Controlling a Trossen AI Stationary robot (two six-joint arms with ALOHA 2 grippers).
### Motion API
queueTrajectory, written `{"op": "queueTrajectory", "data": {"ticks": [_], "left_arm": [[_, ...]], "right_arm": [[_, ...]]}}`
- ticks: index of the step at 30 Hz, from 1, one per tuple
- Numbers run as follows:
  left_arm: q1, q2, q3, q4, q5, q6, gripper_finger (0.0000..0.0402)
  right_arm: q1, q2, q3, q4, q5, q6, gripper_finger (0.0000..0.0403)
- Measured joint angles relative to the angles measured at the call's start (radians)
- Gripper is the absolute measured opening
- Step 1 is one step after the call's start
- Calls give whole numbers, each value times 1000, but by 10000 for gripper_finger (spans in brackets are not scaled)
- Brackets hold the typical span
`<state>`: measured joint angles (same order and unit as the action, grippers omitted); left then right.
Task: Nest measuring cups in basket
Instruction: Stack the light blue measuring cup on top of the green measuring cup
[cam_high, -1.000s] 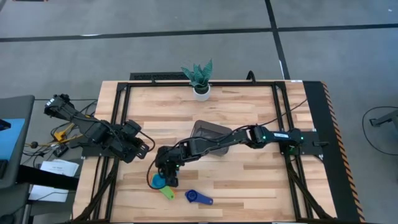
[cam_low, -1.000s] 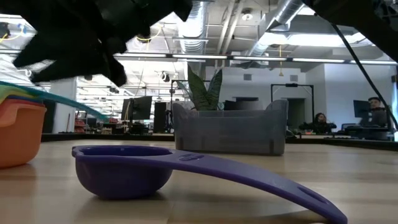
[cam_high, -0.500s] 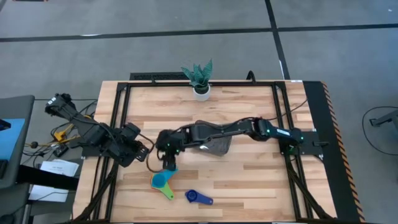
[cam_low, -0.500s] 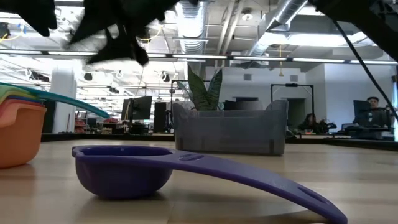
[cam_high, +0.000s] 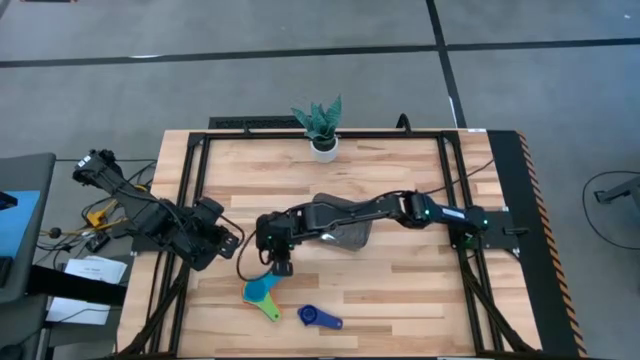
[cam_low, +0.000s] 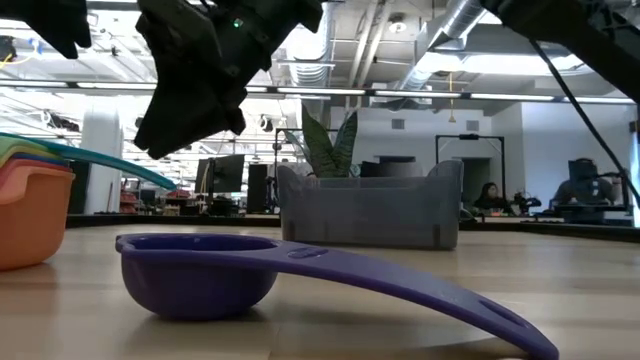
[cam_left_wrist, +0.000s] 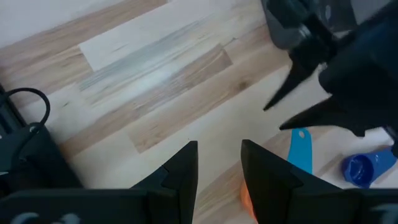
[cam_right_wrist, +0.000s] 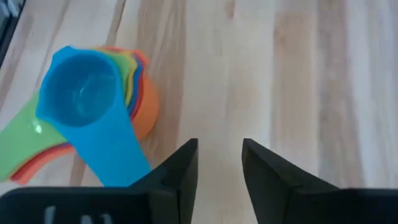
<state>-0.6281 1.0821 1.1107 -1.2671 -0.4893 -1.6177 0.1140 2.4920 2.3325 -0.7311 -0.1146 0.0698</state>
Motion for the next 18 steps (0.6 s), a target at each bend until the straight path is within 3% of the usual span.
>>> {"op": "queueTrajectory", "data": {"ticks": [9, 18], "left_arm": [[0, 0, 0, -2, -20, -2, 109], [0, 0, -1, 1, -20, -10, 109]], "right_arm": [[38, 36, -2, -16, 13, -26, 113], [53, 50, 0, -59, 11, -15, 109]]}}
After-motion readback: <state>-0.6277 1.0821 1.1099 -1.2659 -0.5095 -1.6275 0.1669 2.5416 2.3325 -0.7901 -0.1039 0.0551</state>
